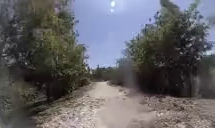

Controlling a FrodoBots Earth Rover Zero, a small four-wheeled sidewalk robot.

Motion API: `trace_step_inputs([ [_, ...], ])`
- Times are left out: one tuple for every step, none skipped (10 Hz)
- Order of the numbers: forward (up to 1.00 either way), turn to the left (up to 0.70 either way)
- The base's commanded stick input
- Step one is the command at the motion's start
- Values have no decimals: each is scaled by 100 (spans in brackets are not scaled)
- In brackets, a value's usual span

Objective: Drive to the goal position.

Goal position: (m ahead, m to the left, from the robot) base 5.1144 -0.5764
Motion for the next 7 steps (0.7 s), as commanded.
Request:
trace_step_inputs([
  [70,0],
  [70,0],
  [70,0],
  [70,0],
  [70,0],
  [70,0],
  [70,0],
])
